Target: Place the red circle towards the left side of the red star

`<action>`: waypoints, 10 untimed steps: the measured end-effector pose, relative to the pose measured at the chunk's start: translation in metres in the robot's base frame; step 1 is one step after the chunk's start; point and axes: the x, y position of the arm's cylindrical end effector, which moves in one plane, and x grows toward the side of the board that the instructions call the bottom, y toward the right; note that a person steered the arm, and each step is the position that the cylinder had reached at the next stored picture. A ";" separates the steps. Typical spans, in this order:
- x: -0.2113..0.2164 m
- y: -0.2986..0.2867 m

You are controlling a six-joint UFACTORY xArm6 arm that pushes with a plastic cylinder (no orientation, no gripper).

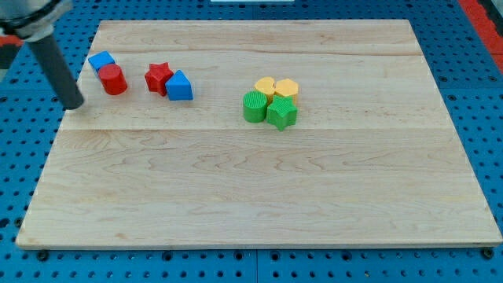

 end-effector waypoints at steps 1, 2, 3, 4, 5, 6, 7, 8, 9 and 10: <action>-0.022 0.002; -0.030 0.017; -0.030 0.045; -0.030 0.088; -0.019 0.090; -0.012 0.035; -0.015 -0.014; -0.018 -0.015; -0.067 -0.015; -0.128 -0.015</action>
